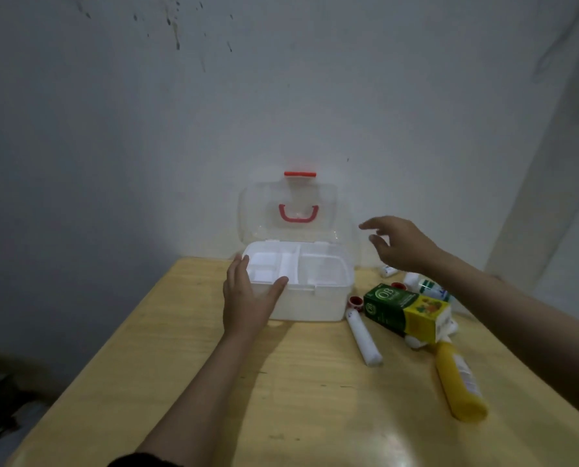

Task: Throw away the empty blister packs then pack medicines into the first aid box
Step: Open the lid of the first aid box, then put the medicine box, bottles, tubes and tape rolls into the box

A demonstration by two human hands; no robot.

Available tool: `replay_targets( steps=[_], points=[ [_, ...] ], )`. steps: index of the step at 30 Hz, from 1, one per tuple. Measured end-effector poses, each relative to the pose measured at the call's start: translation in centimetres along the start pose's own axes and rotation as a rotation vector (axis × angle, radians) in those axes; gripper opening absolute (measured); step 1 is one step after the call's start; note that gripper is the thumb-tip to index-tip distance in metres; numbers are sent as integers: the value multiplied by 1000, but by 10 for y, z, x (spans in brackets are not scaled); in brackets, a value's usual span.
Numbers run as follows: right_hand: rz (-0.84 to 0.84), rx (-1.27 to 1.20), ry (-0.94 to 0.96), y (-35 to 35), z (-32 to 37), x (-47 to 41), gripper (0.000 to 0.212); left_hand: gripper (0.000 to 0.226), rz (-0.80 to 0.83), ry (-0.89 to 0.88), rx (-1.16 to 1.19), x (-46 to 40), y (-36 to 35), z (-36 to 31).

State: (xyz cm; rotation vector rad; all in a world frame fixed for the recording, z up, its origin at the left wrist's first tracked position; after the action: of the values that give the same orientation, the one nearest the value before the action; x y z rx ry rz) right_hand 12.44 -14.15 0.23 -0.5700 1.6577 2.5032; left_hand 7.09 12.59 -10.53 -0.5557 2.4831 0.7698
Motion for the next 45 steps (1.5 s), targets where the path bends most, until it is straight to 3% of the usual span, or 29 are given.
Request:
replay_targets(
  steps=[3, 6, 9, 13, 20, 24, 27, 34, 45],
  points=[
    [236, 160, -115, -1, -24, 43, 35, 87, 9, 0, -21, 2, 0, 0],
    [349, 304, -202, -1, -43, 78, 51, 85, 23, 0, -57, 2, 2, -1],
    [346, 340, -247, -4, -56, 99, 58, 84, 54, 2, -129, 2, 4, -3],
    [251, 161, -270, -9, -59, 110, 55, 83, 86, -2, -216, 1, 5, -5],
    [-70, 15, -208, 27, -48, 98, 50, 71, 89, -21, -261, 3, 6, -4],
    [-124, -161, -107, 40, -23, 75, 43, 68, 74, -2, -279, 1, 3, -3],
    [-97, -195, -68, 35, 2, 51, 36, 69, 82, 2, -296, -1, 3, -2],
    [155, -48, -22, -19, 37, 5, 31, 75, 65, 14, -261, -2, -1, -1],
    [304, 95, -92, -79, 61, -22, 46, 81, 24, 7, -237, -1, -2, -1]
  ],
)
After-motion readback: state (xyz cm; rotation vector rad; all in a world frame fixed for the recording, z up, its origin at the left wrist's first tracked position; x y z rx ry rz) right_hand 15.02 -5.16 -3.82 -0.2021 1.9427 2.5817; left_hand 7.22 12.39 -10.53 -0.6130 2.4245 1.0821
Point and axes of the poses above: each hand's wrist, its own x-axis away from the middle knuckle, its own y-axis out of the back of the hand, z = x × y, the point moved 4 cm from there along -x, towards the middle knuckle, and after that the axes turned 10 degrees about -y, right-handed, at the moved point
